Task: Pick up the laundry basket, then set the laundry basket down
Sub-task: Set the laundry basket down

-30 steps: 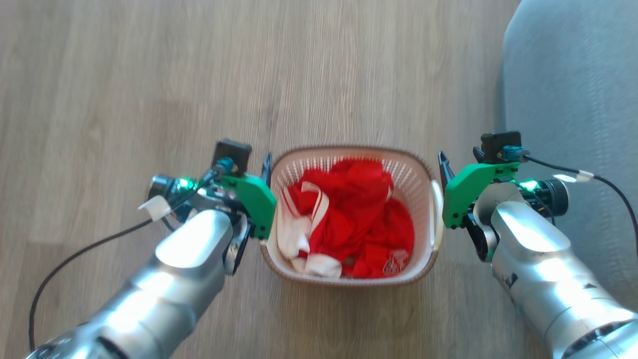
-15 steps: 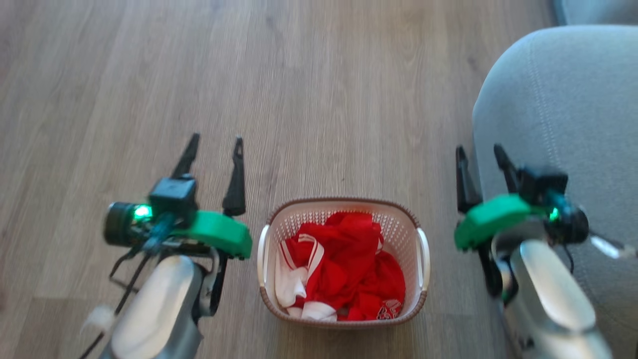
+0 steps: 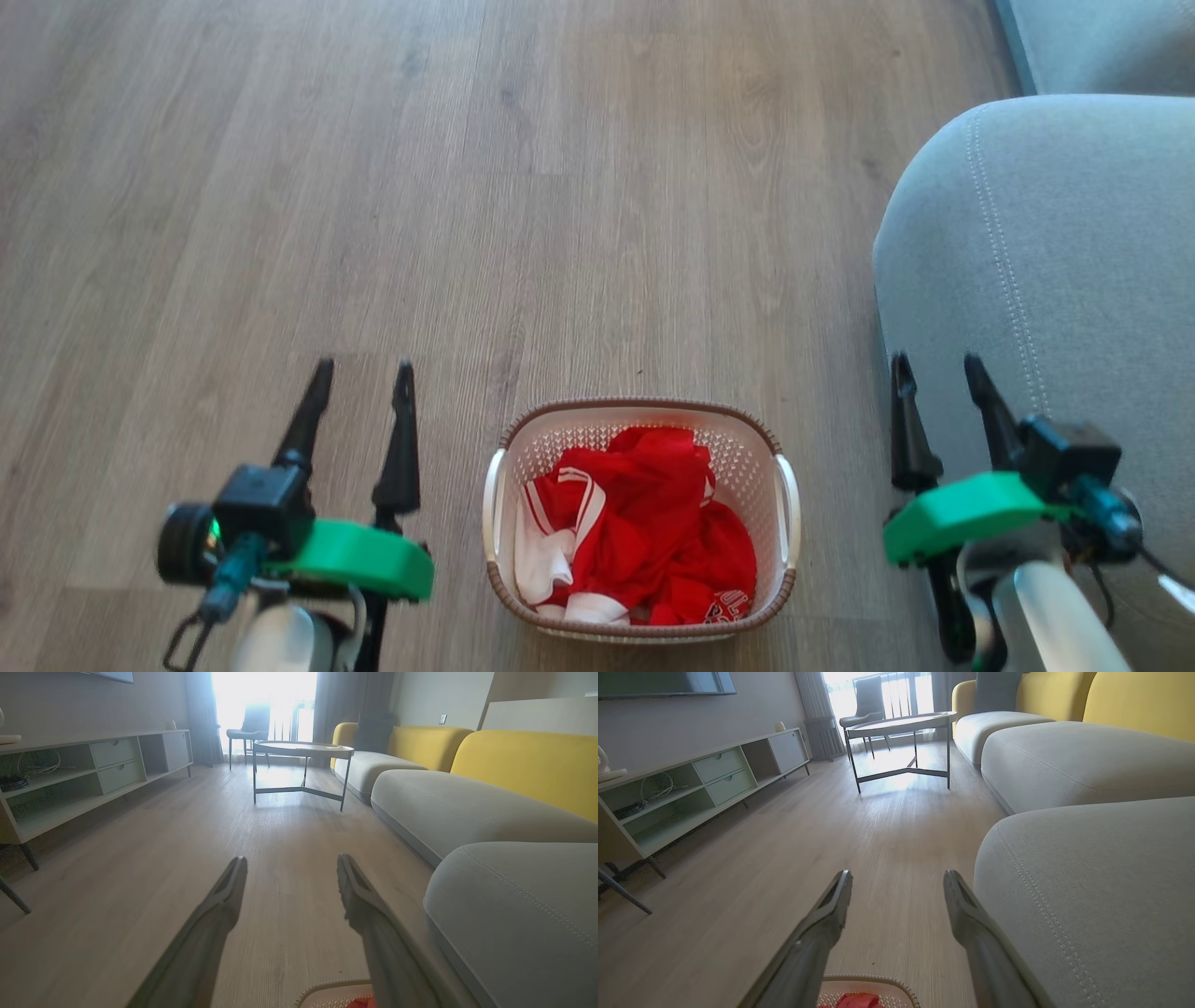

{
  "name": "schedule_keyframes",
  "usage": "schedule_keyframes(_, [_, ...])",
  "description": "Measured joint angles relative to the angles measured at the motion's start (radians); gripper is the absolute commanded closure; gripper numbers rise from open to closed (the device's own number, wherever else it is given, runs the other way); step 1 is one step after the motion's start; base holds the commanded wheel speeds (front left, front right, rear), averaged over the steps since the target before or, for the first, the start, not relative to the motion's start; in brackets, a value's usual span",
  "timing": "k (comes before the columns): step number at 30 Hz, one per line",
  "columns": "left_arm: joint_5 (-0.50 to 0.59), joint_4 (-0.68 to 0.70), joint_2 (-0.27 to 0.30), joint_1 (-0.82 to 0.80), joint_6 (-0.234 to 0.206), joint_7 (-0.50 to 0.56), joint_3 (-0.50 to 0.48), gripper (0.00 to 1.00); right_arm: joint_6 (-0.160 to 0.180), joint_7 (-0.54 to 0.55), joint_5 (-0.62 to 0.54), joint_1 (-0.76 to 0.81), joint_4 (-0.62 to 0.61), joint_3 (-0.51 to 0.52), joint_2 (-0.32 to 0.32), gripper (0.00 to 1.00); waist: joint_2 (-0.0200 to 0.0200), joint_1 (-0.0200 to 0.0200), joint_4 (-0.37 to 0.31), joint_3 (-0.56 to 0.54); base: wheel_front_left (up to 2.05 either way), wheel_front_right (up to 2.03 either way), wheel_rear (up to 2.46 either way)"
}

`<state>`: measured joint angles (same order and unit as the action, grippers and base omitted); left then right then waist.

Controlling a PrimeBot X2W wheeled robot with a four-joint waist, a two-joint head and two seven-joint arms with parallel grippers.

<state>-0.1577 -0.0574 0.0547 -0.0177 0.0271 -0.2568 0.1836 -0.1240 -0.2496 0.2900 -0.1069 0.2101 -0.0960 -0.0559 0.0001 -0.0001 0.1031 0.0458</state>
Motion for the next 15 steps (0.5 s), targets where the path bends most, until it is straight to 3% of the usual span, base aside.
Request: schedule_keyframes(15, [-0.046,-0.042,-0.001,0.038,0.026,0.0,0.009,0.0,0.0,0.0,-0.025,0.057,-0.015,0.012,0.007,0.0,0.0,0.0,-0.014,-0.023,0.0,0.0,0.0])
